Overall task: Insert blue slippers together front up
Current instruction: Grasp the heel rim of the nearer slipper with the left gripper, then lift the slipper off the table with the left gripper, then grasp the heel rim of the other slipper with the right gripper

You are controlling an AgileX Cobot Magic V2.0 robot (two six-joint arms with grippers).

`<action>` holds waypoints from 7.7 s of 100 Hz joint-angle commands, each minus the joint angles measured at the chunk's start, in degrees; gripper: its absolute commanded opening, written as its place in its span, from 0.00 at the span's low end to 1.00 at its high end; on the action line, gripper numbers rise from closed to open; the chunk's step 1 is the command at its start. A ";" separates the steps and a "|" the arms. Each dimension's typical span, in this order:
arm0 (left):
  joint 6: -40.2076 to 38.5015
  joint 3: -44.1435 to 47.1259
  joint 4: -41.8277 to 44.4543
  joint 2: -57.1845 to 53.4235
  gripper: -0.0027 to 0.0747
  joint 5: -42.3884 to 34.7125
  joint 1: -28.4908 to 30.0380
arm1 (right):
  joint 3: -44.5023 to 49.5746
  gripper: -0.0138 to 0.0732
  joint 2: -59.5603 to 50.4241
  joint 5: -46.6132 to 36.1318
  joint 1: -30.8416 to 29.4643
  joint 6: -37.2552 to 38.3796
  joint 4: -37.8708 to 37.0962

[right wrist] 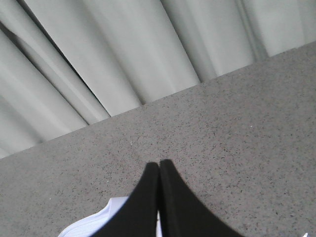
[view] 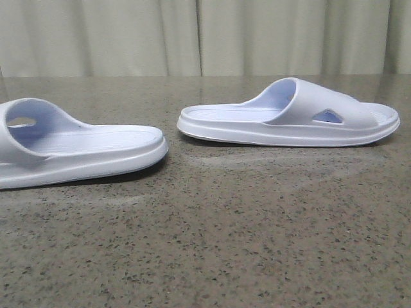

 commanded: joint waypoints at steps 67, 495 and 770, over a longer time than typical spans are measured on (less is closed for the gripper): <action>-0.51 -2.00 -3.51 2.10 0.72 -3.40 0.15 | -2.26 0.71 2.23 -7.13 -0.26 -0.33 6.88; 5.11 16.77 -47.79 16.39 0.06 -4.41 0.15 | -2.16 0.71 7.50 -9.55 -0.26 -0.43 14.47; 8.16 16.77 -51.27 14.96 0.06 -3.67 0.15 | -2.16 0.67 46.72 -5.30 4.35 -0.88 37.02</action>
